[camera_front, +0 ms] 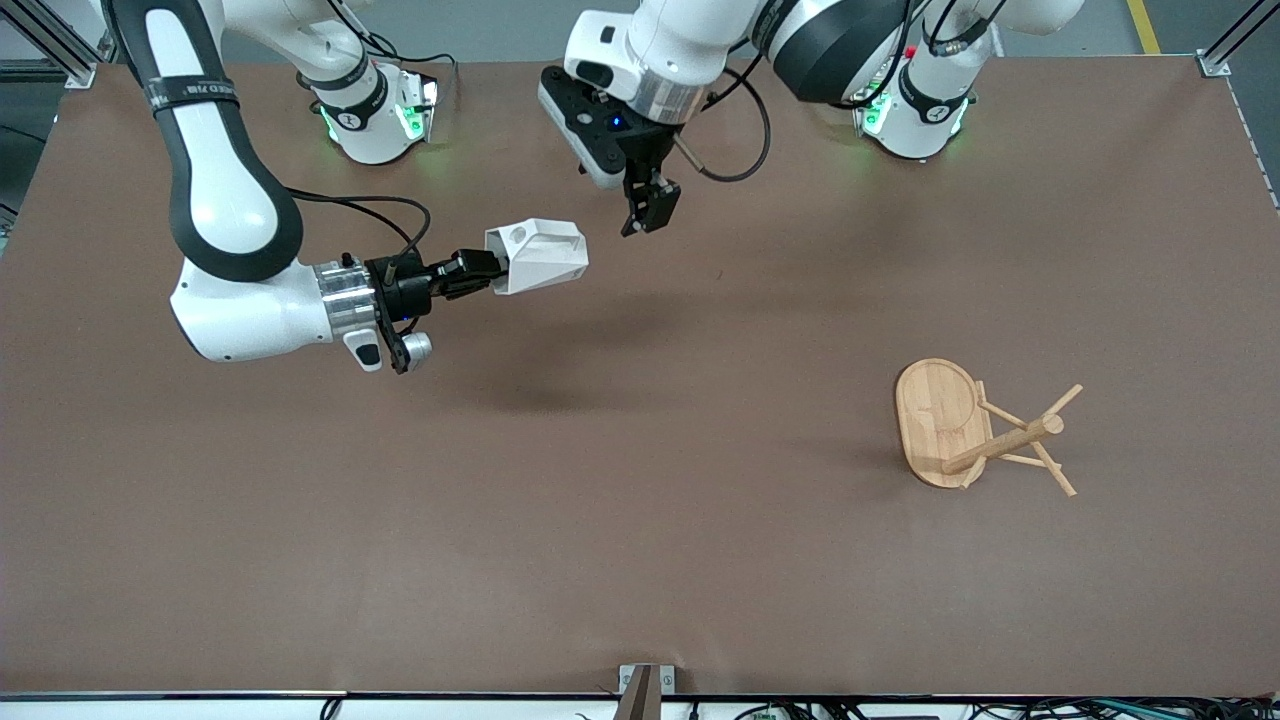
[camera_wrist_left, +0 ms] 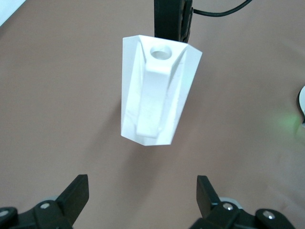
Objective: Hang cup on rack
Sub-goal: 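Lift the white cup with the right gripper while the left gripper approaches, then grasp the white cup with the left gripper from the right gripper, then carry the cup with the left gripper while the right gripper withdraws, then move the cup with the left gripper above the wooden rack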
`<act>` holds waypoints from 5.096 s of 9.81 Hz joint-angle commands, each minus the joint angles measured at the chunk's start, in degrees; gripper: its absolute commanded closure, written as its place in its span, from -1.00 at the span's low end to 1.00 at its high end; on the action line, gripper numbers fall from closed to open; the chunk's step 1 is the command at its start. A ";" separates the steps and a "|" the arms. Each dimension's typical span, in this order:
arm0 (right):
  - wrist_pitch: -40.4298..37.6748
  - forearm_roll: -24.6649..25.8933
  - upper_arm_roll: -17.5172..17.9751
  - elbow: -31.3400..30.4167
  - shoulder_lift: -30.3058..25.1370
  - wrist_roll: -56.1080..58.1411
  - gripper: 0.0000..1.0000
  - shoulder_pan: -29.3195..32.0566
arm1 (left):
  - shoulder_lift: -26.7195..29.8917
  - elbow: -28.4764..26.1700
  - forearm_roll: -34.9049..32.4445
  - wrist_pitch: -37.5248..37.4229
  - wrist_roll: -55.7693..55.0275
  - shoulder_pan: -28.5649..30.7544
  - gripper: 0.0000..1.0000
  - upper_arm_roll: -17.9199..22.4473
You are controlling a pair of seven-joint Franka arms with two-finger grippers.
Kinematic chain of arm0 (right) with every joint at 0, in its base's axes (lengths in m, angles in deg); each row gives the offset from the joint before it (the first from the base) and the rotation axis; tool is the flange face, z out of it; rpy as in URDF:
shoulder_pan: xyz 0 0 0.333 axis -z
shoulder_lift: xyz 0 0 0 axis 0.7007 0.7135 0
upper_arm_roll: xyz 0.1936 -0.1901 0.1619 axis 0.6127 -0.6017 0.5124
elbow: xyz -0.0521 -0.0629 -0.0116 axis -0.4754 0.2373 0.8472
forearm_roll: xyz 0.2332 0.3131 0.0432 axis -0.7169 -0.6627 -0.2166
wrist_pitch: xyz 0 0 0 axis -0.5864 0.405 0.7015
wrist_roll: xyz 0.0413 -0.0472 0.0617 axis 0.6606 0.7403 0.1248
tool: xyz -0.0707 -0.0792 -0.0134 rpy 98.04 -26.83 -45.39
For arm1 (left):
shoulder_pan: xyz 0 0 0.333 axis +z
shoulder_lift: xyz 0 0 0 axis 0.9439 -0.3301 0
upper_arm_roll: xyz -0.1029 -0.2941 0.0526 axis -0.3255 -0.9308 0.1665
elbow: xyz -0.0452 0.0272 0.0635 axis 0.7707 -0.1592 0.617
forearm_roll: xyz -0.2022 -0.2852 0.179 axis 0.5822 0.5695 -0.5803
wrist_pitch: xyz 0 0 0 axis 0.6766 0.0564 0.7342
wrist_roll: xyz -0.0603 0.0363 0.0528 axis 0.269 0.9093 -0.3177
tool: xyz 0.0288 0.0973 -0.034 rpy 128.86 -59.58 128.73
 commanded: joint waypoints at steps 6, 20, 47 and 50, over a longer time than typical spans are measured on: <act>-4.86 -8.01 0.06 -3.25 -2.36 2.33 0.99 -1.42 | -3.61 0.03 0.74 5.73 7.11 -0.45 -1.00 -1.85; -4.25 13.26 -3.37 5.34 -2.89 -7.22 -1.00 0.58 | -4.67 -0.49 0.22 6.44 6.76 -0.71 0.99 -1.16; -11.02 68.89 -3.63 26.46 -15.98 -20.34 -1.00 15.98 | 5.09 -25.01 0.74 3.71 12.65 30.49 0.99 9.57; -11.02 68.89 -3.63 26.46 -15.90 -20.34 -1.00 15.98 | 4.13 -25.01 0.66 4.85 13.34 30.49 0.99 10.62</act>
